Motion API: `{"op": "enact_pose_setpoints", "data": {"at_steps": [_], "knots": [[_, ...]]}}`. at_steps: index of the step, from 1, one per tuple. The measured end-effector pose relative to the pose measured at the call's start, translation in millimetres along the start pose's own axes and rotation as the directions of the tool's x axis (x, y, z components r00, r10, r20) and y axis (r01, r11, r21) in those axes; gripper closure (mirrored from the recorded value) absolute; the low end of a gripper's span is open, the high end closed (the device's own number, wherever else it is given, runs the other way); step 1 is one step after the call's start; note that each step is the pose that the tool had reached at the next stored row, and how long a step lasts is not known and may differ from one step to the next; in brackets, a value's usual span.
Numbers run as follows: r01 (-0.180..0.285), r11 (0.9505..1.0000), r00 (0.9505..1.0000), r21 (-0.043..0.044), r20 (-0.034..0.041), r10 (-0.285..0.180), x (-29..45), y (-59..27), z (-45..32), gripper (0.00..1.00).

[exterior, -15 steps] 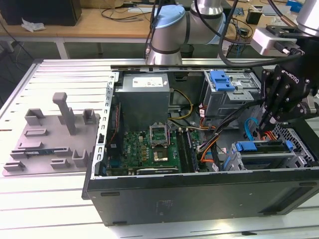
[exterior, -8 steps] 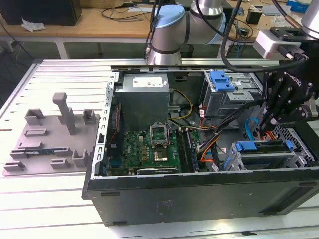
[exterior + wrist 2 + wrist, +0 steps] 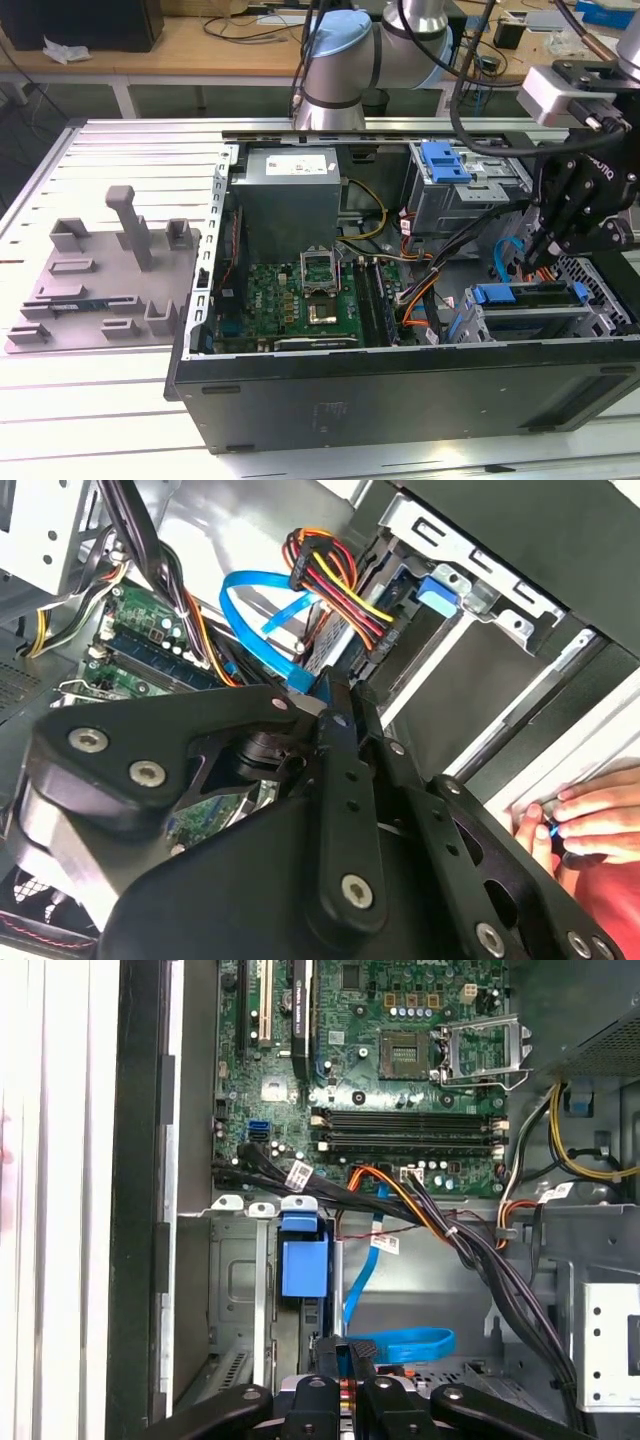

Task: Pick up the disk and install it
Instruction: 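Insert the second disk wire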

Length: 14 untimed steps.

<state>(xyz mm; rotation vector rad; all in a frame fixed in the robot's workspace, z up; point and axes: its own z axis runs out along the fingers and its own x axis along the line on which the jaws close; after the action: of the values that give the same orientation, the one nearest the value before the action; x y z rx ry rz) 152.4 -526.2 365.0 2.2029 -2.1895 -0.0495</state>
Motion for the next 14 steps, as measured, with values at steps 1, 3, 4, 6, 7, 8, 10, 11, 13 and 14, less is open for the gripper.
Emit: {"op": "enact_pose_setpoints", "data": {"at_steps": [1,3,4,6,7,8,10,11,13,14], "knots": [[0.000,1.0000,1.0000,0.0001,0.0042,0.000,1.8,-0.6,0.1,0.84],[-0.002,1.0000,1.0000,0.0000,0.0074,0.002,3.8,-1.1,0.4,0.84],[-0.003,1.0000,0.9999,0.0000,0.0100,0.003,5.3,-1.5,0.8,0.84],[-0.006,1.0000,0.9999,0.0001,0.0137,0.006,7.3,-1.7,1.4,0.84],[-0.009,1.0000,0.9998,0.0000,0.0179,0.009,8.8,-2.0,2.0,0.84],[-0.013,0.9999,0.9996,0.0000,0.0235,0.013,9.9,-2.2,2.7,0.84],[-0.017,0.9999,0.9995,-0.0001,0.0281,0.017,10.1,-2.3,3.7,0.84],[-0.018,0.9998,0.9994,-0.0001,0.0292,0.018,10.2,-2.3,3.9,0.84],[-0.019,0.9998,0.9994,0.0000,0.0298,0.019,10.2,-2.4,4.1,0.84],[-0.019,0.9998,0.9994,-0.0001,0.0298,0.019,10.2,-2.4,4.1,0.84]]}}
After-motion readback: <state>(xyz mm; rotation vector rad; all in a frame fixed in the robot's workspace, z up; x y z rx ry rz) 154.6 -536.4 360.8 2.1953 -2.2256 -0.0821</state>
